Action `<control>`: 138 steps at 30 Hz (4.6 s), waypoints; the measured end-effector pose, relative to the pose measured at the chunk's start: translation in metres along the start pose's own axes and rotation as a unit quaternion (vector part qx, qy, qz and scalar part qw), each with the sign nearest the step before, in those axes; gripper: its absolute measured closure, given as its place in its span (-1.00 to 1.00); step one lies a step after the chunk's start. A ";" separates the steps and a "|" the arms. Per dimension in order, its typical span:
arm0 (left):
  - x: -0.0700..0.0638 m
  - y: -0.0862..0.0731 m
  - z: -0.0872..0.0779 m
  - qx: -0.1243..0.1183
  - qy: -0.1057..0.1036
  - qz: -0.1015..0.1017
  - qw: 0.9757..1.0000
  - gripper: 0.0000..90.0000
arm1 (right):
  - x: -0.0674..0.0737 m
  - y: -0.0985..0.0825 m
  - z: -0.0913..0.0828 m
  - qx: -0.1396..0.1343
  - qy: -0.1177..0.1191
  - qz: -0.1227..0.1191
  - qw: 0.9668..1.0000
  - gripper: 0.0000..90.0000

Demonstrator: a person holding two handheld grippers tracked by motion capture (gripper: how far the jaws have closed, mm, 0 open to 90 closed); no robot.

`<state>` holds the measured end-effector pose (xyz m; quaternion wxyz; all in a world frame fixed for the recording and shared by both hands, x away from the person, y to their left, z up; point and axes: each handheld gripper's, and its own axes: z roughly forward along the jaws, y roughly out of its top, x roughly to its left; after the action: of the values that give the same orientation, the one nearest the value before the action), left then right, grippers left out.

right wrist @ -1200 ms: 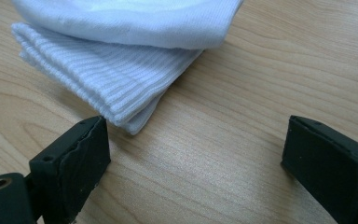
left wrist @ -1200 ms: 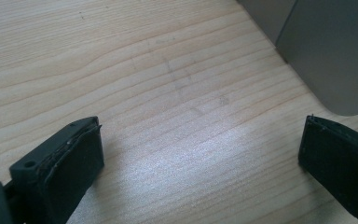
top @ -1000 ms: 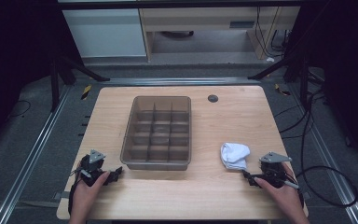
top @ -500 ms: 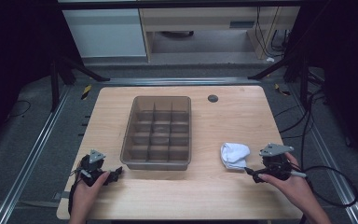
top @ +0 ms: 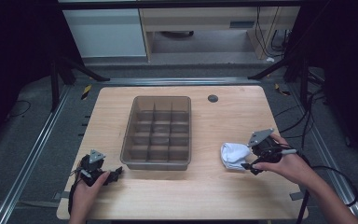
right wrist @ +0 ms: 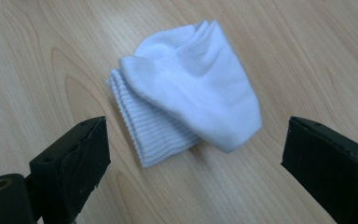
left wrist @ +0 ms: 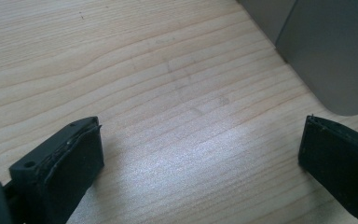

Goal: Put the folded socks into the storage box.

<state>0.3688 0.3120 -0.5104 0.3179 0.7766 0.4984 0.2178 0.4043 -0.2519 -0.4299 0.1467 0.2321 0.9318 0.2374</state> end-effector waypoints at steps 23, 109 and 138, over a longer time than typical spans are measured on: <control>0.000 0.000 0.000 0.000 0.000 0.000 1.000 -1.00 | -0.015 0.054 0.043 0.095 0.076 -0.120 0.985 -0.83; 0.000 0.001 0.001 0.001 0.002 -0.002 1.000 -1.00 | 0.011 0.047 0.059 0.127 0.072 -0.180 0.973 0.39; 0.000 0.001 0.001 0.001 0.003 -0.002 1.000 -1.00 | 0.032 0.042 0.067 0.142 0.063 -0.146 0.977 -0.68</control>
<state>0.3695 0.3113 -0.5103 0.3165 0.7750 0.5012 0.2189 0.4181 -0.1782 -0.4699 0.0864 0.0964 0.9872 0.0928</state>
